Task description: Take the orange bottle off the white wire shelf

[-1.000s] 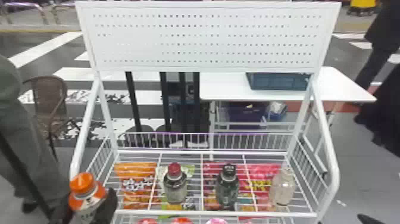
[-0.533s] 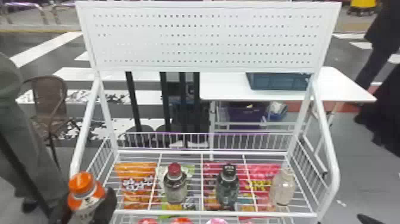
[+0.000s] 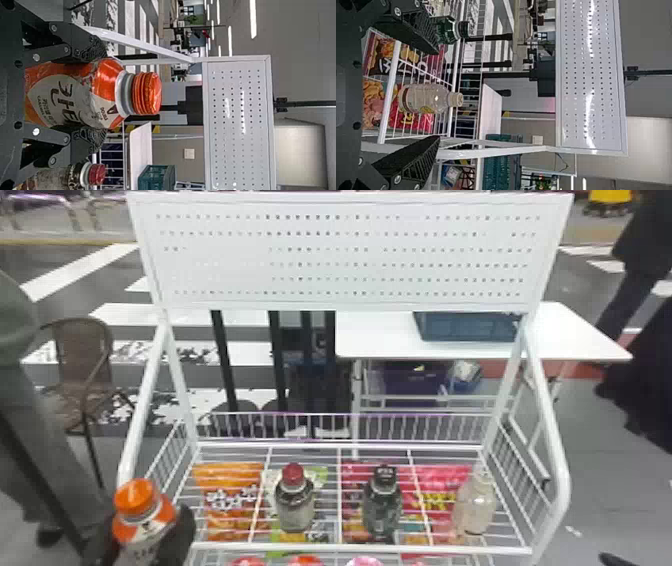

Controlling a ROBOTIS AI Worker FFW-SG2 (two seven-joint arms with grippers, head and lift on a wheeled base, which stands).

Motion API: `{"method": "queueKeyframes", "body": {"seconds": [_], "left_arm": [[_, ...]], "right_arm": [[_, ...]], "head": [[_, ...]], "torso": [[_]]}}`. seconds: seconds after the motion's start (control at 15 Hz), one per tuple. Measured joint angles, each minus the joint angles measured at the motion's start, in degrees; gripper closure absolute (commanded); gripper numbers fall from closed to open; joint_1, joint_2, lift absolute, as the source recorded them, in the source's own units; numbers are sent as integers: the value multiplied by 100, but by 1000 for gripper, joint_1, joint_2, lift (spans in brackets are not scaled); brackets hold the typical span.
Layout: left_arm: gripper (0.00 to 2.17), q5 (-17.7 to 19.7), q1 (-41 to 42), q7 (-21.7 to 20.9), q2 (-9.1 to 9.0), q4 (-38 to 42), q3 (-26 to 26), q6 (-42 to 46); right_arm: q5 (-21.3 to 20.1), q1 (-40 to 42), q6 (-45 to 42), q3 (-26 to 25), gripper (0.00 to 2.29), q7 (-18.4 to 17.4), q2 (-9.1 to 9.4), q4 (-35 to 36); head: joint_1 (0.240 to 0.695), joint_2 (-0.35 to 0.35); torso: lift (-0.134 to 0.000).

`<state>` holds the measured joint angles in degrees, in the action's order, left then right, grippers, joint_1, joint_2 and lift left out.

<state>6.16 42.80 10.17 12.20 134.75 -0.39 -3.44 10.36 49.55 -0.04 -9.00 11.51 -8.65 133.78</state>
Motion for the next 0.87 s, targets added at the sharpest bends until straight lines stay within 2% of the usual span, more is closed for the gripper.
{"method": "queueKeyframes", "body": {"seconds": [0.87], "left_arm": [[772, -1, -21, -7, -23, 5, -21, 8]], "right_arm": [[-7, 17, 0, 11, 147, 0, 2, 43]], "head": [[499, 0]], "torso": [[0]]}}
